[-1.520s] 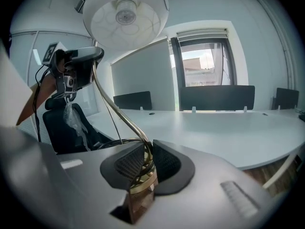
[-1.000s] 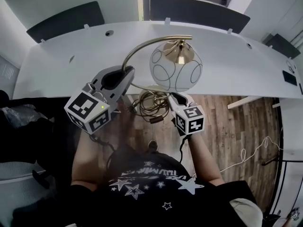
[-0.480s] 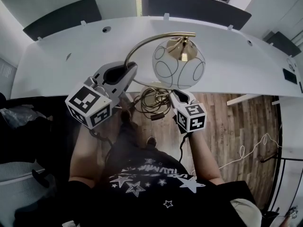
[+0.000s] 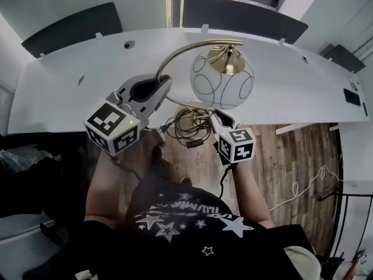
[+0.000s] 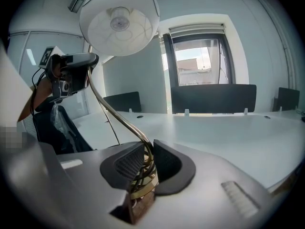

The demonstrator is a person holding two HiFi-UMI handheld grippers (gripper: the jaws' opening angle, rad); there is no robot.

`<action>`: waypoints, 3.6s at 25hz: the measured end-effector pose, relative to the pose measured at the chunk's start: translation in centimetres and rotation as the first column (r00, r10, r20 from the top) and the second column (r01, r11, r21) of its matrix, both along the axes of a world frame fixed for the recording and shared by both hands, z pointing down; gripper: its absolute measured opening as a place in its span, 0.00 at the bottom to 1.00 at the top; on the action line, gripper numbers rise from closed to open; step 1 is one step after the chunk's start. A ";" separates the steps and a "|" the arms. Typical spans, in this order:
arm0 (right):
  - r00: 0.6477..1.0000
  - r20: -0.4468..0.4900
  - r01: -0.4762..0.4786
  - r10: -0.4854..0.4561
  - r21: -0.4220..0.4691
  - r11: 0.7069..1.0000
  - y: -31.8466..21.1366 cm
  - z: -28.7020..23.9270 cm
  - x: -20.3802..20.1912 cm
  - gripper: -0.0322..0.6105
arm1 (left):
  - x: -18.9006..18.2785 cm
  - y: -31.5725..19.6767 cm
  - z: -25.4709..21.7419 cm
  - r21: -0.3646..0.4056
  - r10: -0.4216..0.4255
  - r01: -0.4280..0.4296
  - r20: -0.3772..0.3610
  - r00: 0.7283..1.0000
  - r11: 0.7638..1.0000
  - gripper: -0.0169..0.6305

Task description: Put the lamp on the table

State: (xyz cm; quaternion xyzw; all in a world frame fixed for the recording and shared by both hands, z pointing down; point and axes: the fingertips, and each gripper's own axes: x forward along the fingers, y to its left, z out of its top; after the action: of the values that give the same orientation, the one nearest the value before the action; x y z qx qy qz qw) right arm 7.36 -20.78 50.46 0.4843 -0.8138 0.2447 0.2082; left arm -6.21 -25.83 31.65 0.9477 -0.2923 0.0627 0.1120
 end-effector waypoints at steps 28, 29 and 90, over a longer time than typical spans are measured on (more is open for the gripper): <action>0.991 -0.076 -0.106 0.108 0.025 0.994 -7.0 -2.1 -5.5 0.13 | -6.2 -6.5 -1.5 0.059 0.095 -0.093 -0.023 0.995 0.994 0.06; 0.991 -0.078 -0.105 0.107 0.025 0.994 -6.9 -2.4 -5.4 0.13 | -6.1 -6.4 -1.8 0.059 0.097 -0.096 -0.020 0.995 0.994 0.06; 0.986 -0.019 0.165 -0.164 0.142 0.976 -1.6 -0.5 -2.0 0.13 | -0.5 6.1 -1.6 0.228 -0.200 0.162 0.155 0.967 0.960 0.06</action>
State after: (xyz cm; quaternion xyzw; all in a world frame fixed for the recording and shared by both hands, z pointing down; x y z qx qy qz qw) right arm 5.37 -22.40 49.95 0.4299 -0.8657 0.1660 0.1953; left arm -6.76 -19.69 30.10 0.9140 -0.3921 0.1039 -0.0115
